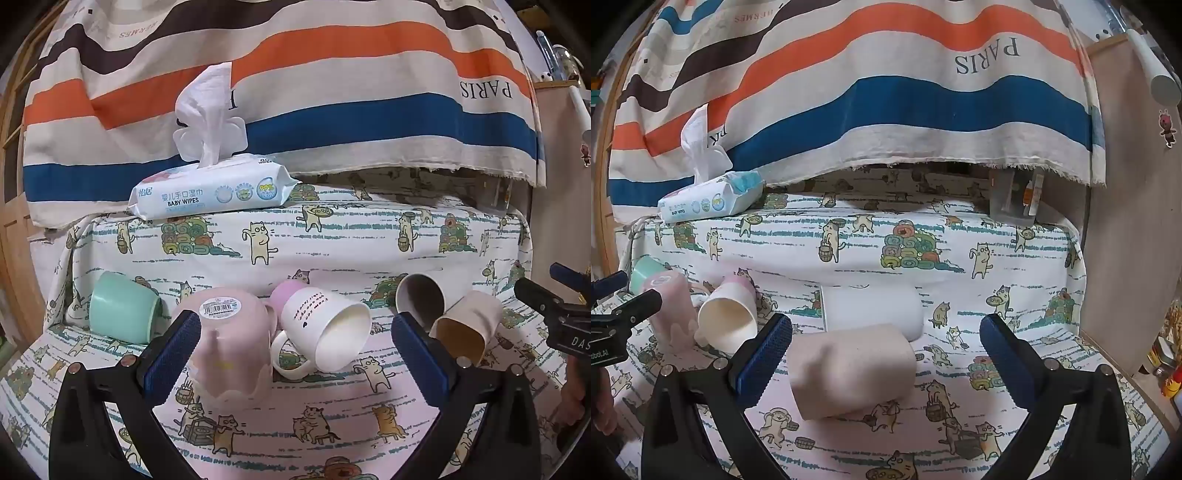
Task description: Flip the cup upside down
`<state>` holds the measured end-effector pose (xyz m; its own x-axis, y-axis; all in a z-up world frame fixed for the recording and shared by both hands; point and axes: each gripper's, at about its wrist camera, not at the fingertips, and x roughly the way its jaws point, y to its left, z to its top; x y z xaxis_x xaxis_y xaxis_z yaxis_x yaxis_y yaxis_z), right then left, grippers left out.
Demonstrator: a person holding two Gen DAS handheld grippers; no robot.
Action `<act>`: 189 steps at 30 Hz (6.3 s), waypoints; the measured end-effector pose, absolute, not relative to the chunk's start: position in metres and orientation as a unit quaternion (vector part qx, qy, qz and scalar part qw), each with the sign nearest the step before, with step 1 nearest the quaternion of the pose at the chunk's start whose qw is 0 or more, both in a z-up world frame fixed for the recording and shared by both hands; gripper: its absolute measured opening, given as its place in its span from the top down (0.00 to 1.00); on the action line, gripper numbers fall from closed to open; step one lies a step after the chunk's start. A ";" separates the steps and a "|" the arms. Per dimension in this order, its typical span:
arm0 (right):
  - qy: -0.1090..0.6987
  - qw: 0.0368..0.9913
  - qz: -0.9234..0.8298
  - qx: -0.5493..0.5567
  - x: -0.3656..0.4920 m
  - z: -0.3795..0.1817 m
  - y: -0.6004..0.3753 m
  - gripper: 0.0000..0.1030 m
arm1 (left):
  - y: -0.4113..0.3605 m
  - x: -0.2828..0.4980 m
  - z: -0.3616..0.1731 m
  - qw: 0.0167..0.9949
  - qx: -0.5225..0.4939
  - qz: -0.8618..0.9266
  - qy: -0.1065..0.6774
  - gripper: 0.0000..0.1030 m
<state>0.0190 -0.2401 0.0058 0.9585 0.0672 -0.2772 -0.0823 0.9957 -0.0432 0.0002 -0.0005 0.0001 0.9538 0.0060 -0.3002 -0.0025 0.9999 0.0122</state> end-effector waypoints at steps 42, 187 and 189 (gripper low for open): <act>0.156 0.987 0.039 -0.026 0.024 0.003 -0.241 0.00 | 0.000 0.001 0.000 0.989 0.002 0.003 0.150 0.00; 0.431 0.826 0.282 -0.227 0.114 -0.033 -0.184 0.01 | 0.003 0.008 -0.005 0.985 0.016 0.017 0.172 0.00; 0.436 0.821 0.286 -0.234 0.120 -0.039 -0.179 0.01 | 0.002 0.009 -0.005 0.985 0.018 0.018 0.173 0.00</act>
